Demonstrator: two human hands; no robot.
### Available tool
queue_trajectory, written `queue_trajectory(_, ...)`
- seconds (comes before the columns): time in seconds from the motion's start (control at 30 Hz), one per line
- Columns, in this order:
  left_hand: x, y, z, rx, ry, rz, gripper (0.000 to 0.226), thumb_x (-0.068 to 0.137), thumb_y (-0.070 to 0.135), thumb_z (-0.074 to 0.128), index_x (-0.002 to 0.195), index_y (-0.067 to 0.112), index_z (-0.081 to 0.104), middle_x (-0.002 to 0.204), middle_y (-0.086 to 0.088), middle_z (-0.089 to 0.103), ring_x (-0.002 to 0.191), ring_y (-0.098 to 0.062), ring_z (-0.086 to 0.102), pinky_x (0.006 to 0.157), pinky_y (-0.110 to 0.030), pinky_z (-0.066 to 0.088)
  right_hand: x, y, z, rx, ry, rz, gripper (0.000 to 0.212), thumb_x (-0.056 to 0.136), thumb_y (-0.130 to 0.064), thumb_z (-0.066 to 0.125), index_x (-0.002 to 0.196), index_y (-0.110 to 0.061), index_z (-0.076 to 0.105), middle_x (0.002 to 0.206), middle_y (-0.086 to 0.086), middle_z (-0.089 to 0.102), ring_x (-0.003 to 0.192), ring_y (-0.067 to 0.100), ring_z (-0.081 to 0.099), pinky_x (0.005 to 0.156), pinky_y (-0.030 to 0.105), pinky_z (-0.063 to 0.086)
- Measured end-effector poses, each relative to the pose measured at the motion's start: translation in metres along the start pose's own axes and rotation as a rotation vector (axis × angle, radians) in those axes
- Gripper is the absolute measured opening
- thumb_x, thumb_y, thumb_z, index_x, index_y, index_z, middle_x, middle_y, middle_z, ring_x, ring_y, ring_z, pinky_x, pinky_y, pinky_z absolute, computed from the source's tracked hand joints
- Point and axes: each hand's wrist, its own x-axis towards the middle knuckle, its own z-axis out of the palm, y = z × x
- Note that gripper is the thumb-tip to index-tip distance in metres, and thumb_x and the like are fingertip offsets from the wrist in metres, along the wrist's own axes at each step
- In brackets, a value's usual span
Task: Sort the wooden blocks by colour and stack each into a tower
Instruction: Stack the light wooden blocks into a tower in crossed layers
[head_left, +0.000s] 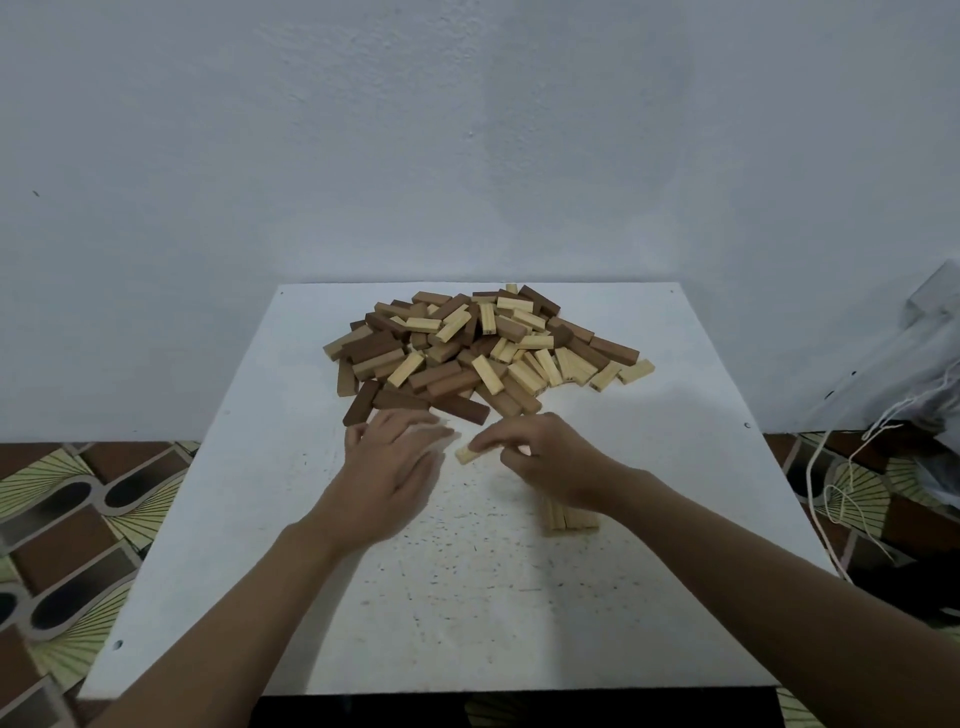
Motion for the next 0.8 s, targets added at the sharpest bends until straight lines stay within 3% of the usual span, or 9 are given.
queue_trajectory(0.1,-0.016,-0.002,-0.008,-0.005,-0.136,0.042,0.038,0.107,0.046,0.039,0.144,0.047,0.049,0.149,0.021,0.043,0.139,-0.005,0.036,0.101,-0.039,0.027,0.015,0.007,0.002,-0.011,0.173,-0.074,0.024,0.096,-0.002,0.055,0.112,-0.009,0.072,0.106,0.002,0.072,0.089,-0.001,0.061,0.083,0.015,0.050)
queue_trajectory(0.17,-0.021,-0.006,-0.004,0.097,-0.219,0.099,0.041,0.109,0.049,0.032,0.150,0.047,0.039,0.159,0.025,0.031,0.142,-0.004,0.029,0.101,-0.041,0.026,0.028,0.021,0.003,-0.167,0.288,-0.126,0.021,0.098,-0.004,0.056,0.113,-0.008,0.070,0.107,0.004,0.071,0.095,0.011,0.062,0.085,0.032,0.054)
queue_trajectory(0.3,-0.016,-0.006,0.001,0.132,-0.214,0.105,0.042,0.109,0.048,0.033,0.149,0.040,0.046,0.153,0.028,0.040,0.137,-0.002,0.033,0.097,-0.047,0.024,0.044,0.034,0.003,-0.504,0.235,0.004,0.033,0.103,-0.023,0.049,0.134,-0.019,0.060,0.138,0.005,0.056,0.126,0.026,0.048,0.093,0.052,0.047)
queue_trajectory(0.4,-0.011,-0.010,-0.004,0.116,-0.112,0.072,0.038,0.106,0.051,0.039,0.130,0.038,0.066,0.132,0.026,0.060,0.126,-0.003,0.043,0.094,-0.046,0.024,0.049,0.033,0.006,-0.643,0.204,0.030,0.037,0.101,-0.024,0.050,0.137,-0.025,0.058,0.143,0.006,0.052,0.130,0.029,0.043,0.095,0.053,0.040)
queue_trajectory(0.47,-0.012,-0.017,-0.010,0.090,-0.002,0.022,0.033,0.100,0.054,0.050,0.113,0.038,0.076,0.110,0.024,0.068,0.112,-0.004,0.051,0.089,-0.043,0.024,0.051,0.032,0.008,-0.684,0.278,-0.006,0.029,0.098,-0.023,0.055,0.124,-0.023,0.068,0.135,0.006,0.059,0.124,0.029,0.047,0.090,0.049,0.039)
queue_trajectory(0.57,-0.017,-0.027,-0.011,-0.025,0.116,-0.077,0.020,0.091,0.049,0.068,0.093,0.032,0.078,0.078,0.019,0.063,0.086,-0.008,0.057,0.083,-0.044,0.032,0.055,0.033,0.009,-0.596,0.390,-0.032,0.016,0.096,-0.024,0.064,0.095,-0.018,0.078,0.109,0.002,0.068,0.105,0.026,0.057,0.081,0.041,0.038)
queue_trajectory(0.63,-0.016,-0.029,-0.008,-0.170,0.109,-0.128,0.019,0.089,0.042,0.077,0.080,0.030,0.067,0.067,0.013,0.058,0.073,-0.012,0.058,0.079,-0.042,0.040,0.057,0.034,0.006,-0.476,0.428,-0.036,0.017,0.092,-0.023,0.071,0.079,-0.013,0.077,0.085,0.001,0.066,0.082,0.021,0.058,0.070,0.038,0.044)
queue_trajectory(0.7,-0.015,-0.026,-0.007,-0.250,0.070,-0.115,0.026,0.091,0.036,0.078,0.075,0.031,0.057,0.063,0.010,0.053,0.063,-0.014,0.055,0.071,-0.036,0.038,0.053,0.031,0.003,-0.360,0.464,-0.053,0.017,0.088,-0.015,0.075,0.072,-0.010,0.072,0.072,0.001,0.062,0.067,0.017,0.056,0.060,0.037,0.049)
queue_trajectory(0.8,-0.013,-0.020,-0.010,-0.320,0.041,-0.062,0.012,0.096,0.025,0.072,0.089,0.029,0.063,0.065,0.006,0.051,0.058,-0.015,0.050,0.065,-0.029,0.035,0.036,0.014,0.001,-0.185,0.404,-0.083,0.013,0.084,-0.002,0.073,0.078,-0.014,0.069,0.075,-0.006,0.066,0.069,0.006,0.060,0.065,0.029,0.054)
